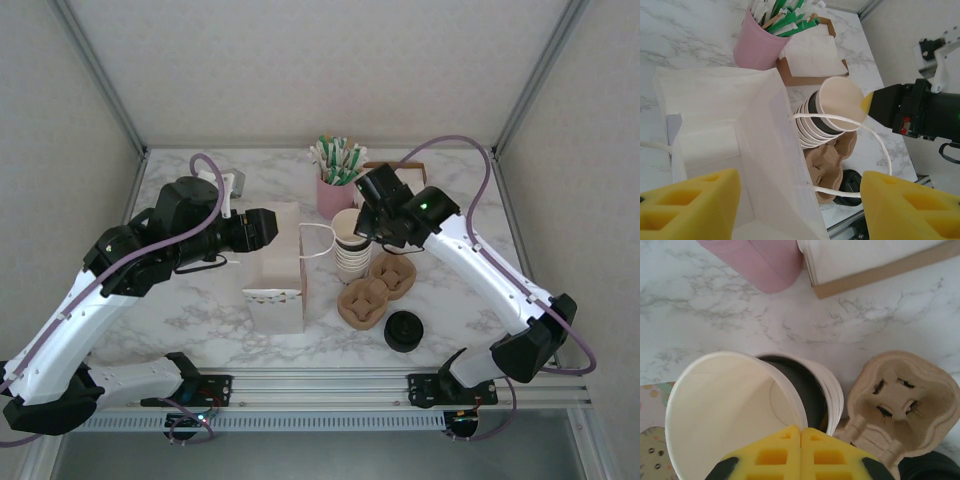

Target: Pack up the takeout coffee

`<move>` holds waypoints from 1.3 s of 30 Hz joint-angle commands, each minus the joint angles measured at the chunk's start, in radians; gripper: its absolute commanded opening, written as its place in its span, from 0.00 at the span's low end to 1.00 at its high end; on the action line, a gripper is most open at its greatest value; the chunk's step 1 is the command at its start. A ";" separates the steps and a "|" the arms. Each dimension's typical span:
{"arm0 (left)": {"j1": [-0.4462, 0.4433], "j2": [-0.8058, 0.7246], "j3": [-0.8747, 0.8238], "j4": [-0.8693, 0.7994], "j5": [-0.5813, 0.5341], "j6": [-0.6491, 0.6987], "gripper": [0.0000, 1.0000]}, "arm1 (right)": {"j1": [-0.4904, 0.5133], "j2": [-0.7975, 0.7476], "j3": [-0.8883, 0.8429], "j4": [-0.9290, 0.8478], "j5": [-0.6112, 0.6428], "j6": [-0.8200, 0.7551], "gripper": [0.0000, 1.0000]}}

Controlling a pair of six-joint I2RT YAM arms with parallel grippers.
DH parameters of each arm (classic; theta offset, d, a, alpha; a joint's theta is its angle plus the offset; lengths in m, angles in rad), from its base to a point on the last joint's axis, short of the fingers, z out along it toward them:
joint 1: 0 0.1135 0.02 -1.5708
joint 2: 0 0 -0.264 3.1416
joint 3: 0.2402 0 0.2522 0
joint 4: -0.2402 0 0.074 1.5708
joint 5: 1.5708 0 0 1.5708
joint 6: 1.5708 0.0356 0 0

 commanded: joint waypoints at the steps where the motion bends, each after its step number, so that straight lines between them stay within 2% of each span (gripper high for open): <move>1: -0.012 -0.006 -0.005 -0.030 -0.034 -0.017 0.64 | 0.009 0.003 0.063 -0.028 0.032 -0.052 0.01; 10: -0.012 -0.049 -0.009 -0.008 -0.083 -0.023 0.65 | 0.010 -0.041 0.166 -0.055 0.038 -0.113 0.00; 17: -0.013 -0.092 -0.012 0.019 -0.121 -0.053 0.65 | 0.009 -0.153 0.153 -0.044 0.057 -0.136 0.00; 21: -0.012 -0.139 -0.035 0.048 -0.187 -0.076 0.65 | 0.009 -0.224 0.134 -0.055 0.046 -0.141 0.00; 25: -0.011 -0.193 -0.069 0.058 -0.270 -0.098 0.64 | 0.010 -0.286 0.118 -0.112 -0.017 -0.145 0.00; 29: -0.012 -0.242 -0.101 0.042 -0.347 -0.124 0.62 | 0.010 -0.350 0.068 -0.196 -0.076 -0.128 0.00; 30: -0.012 -0.253 -0.108 0.039 -0.358 -0.130 0.62 | 0.036 -0.370 0.048 -0.201 -0.089 -0.122 0.00; 35: -0.012 -0.305 -0.130 0.001 -0.428 -0.152 0.60 | 0.070 -0.496 -0.095 -0.175 -0.145 -0.081 0.00; 39: -0.012 -0.330 -0.133 -0.047 -0.463 -0.169 0.59 | 0.113 -0.531 -0.171 -0.160 -0.164 -0.067 0.00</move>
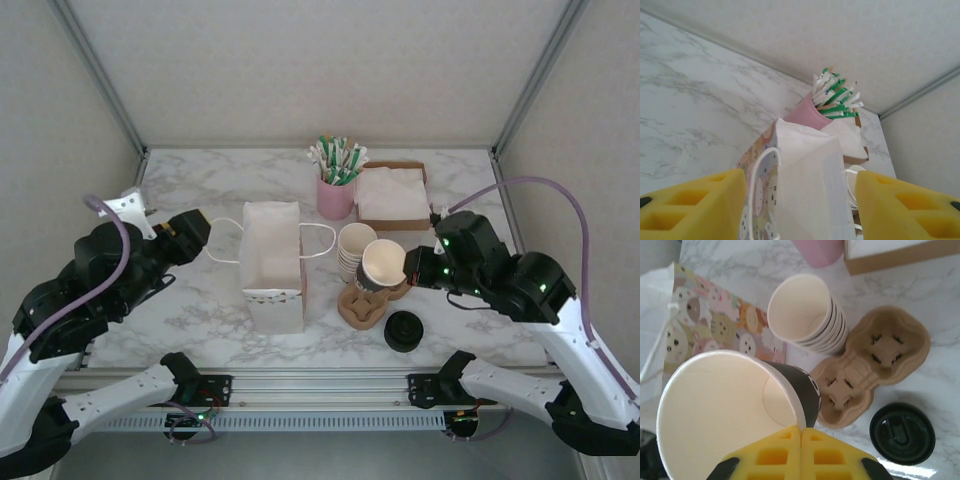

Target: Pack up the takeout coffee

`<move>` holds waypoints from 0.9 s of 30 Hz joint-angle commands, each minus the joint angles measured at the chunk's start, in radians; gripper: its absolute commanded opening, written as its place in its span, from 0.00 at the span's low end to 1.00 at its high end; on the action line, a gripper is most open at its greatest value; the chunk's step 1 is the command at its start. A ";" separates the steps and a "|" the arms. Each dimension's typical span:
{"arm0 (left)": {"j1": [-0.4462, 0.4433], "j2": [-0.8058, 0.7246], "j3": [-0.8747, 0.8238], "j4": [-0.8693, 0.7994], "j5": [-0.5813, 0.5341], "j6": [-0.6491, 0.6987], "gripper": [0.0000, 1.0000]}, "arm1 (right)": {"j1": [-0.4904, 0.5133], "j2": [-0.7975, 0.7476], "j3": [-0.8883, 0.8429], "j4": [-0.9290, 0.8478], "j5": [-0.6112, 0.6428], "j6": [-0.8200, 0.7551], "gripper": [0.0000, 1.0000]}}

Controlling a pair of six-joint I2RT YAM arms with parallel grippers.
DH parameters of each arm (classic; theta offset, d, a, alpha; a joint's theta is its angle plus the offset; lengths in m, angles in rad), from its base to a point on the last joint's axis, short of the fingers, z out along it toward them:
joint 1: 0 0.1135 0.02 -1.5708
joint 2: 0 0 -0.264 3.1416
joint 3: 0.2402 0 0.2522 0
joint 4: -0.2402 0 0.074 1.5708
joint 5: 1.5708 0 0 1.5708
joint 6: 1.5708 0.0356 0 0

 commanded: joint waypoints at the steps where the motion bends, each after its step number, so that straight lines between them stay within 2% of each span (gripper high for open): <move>1: -0.010 -0.026 -0.015 -0.061 -0.068 -0.034 0.59 | 0.042 -0.015 -0.046 0.002 -0.031 0.022 0.00; 10: -0.009 -0.076 -0.022 -0.154 -0.085 -0.063 0.59 | 0.201 -0.043 -0.262 0.132 -0.011 0.067 0.00; 18: -0.010 -0.136 -0.074 -0.226 -0.100 -0.121 0.59 | 0.415 0.006 -0.421 0.318 0.145 0.168 0.00; 27: -0.009 -0.161 -0.132 -0.248 -0.105 -0.161 0.58 | 0.472 0.162 -0.470 0.405 0.219 0.160 0.00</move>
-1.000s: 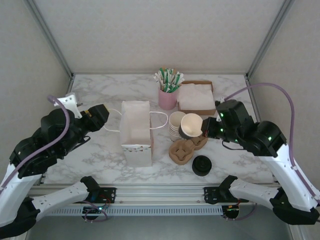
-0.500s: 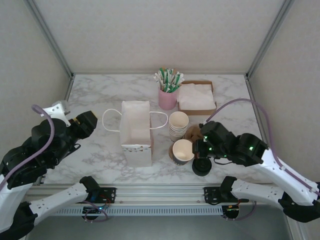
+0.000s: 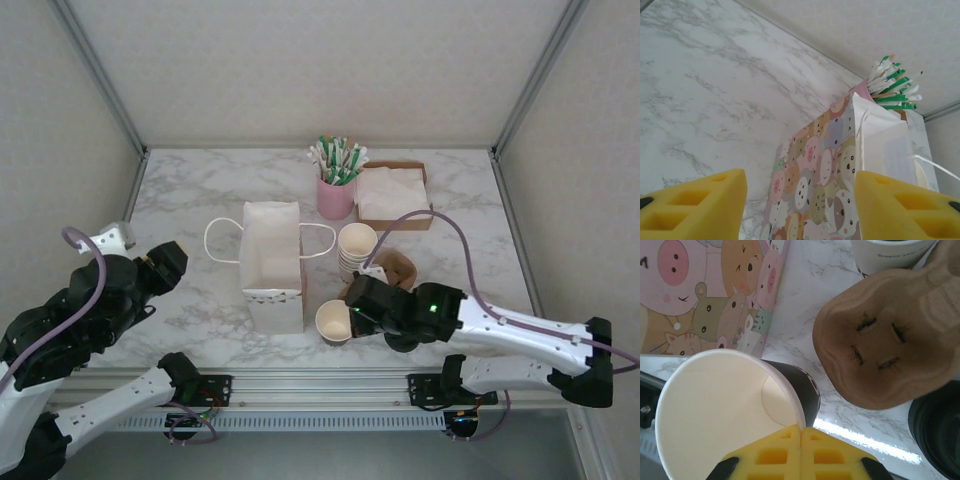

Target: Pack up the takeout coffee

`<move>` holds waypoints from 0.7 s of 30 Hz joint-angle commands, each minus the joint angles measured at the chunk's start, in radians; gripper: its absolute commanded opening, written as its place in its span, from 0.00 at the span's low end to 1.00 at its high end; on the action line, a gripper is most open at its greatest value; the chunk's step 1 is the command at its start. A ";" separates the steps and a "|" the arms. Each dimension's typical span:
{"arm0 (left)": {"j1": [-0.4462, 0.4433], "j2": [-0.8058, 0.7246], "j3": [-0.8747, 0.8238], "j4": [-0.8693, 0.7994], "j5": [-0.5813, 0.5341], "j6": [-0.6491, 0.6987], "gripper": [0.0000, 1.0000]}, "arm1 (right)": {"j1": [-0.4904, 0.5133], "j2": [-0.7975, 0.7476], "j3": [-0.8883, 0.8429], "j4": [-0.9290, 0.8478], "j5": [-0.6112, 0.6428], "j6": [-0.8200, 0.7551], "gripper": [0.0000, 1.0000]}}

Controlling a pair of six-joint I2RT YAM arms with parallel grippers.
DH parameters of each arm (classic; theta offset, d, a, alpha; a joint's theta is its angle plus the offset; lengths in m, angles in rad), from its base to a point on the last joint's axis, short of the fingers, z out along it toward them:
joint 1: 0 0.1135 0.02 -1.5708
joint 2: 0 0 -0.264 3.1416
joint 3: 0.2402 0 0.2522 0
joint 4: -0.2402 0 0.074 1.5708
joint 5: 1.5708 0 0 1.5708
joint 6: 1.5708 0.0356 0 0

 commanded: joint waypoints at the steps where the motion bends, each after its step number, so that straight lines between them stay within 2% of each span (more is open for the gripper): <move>1: -0.010 -0.010 -0.015 -0.042 -0.027 -0.033 0.59 | 0.017 0.025 -0.030 0.058 0.070 0.019 0.00; 13: -0.010 -0.041 -0.064 -0.037 -0.047 -0.059 0.59 | 0.017 0.015 -0.099 0.019 0.257 0.114 0.00; 21: -0.009 -0.050 -0.068 -0.047 -0.057 -0.064 0.59 | 0.018 0.126 -0.030 -0.057 0.313 0.094 0.00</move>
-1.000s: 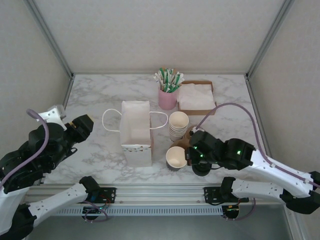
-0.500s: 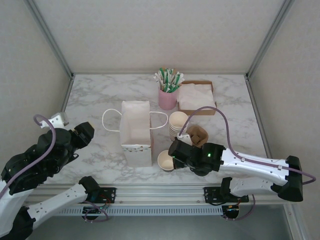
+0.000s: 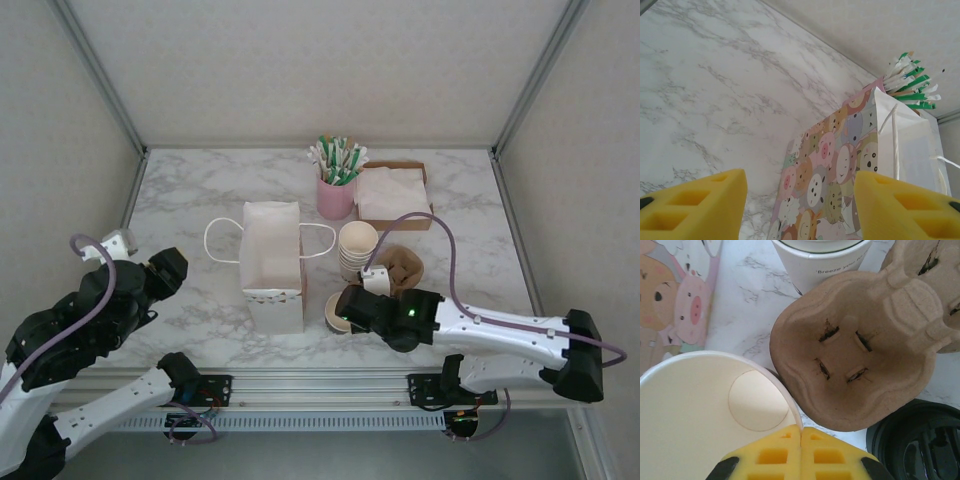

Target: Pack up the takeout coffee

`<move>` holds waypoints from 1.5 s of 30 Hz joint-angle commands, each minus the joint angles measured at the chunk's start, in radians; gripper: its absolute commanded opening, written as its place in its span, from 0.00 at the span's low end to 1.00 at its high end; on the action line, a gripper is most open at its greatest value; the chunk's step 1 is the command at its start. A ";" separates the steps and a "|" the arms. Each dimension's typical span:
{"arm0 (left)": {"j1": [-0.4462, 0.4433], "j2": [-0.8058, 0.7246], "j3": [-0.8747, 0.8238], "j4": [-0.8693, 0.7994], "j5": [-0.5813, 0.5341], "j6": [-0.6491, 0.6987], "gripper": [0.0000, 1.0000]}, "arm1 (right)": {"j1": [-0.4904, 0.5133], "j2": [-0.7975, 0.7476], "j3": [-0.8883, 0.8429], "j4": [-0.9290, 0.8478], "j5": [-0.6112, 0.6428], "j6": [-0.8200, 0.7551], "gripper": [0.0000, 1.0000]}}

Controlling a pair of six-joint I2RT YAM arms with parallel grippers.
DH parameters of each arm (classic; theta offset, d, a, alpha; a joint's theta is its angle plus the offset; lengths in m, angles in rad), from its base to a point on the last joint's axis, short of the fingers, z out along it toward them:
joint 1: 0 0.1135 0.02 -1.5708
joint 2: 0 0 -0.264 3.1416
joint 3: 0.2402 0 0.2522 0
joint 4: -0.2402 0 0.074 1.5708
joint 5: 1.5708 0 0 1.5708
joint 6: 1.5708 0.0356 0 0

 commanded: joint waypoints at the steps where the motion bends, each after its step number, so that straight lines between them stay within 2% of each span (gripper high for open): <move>1: -0.010 -0.017 -0.004 -0.030 -0.036 -0.019 0.59 | 0.010 0.033 0.050 -0.084 0.102 0.016 0.00; 11: -0.009 -0.012 -0.008 -0.024 -0.025 -0.018 0.59 | -0.007 0.011 0.082 -0.199 0.151 0.036 0.00; 20: -0.010 -0.008 -0.003 -0.017 0.000 -0.024 0.59 | -0.006 0.004 0.091 -0.039 -0.008 -0.001 0.00; 32: -0.009 -0.007 0.000 -0.011 0.014 -0.024 0.59 | -0.007 0.104 0.123 -0.063 -0.032 0.036 0.00; 45: -0.010 -0.004 -0.002 -0.007 0.010 -0.022 0.59 | -0.008 0.104 0.097 -0.129 -0.018 0.136 0.19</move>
